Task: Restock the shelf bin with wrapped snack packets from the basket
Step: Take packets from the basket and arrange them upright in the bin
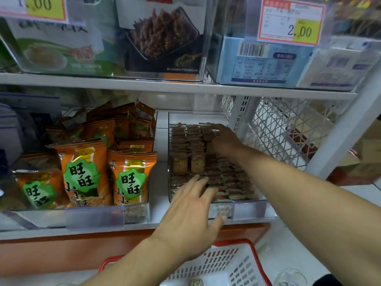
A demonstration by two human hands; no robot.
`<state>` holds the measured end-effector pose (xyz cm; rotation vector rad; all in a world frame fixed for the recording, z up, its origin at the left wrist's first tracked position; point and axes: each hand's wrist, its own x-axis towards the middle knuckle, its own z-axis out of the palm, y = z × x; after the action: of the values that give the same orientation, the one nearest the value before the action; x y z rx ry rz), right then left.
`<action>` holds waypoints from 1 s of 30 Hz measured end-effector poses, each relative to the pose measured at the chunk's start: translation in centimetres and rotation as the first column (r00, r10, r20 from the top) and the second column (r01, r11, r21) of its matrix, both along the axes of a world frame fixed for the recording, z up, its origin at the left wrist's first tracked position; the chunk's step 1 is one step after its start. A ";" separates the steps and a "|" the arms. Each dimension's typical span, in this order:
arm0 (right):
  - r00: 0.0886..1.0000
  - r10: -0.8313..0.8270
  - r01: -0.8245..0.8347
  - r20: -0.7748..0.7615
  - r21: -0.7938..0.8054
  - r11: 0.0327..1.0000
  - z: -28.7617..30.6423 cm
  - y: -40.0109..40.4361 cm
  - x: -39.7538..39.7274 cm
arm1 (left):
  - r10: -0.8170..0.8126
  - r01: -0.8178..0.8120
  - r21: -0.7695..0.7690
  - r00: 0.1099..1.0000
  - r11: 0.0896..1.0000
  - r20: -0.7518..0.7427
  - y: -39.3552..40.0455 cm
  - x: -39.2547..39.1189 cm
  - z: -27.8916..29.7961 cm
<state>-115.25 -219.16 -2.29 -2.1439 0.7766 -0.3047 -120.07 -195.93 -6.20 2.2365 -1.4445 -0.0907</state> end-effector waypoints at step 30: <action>0.992 0.106 -0.103 0.063 -0.050 0.993 -21.7 17.0 -17.8 | 0.059 0.183 0.803 0.964 0.567 -0.261 11.5 -1.4 -12.8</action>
<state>-133.09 -202.17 -23.96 -2.1986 0.6226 -0.3392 -121.49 -184.40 -19.03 2.6978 -1.4954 -1.3069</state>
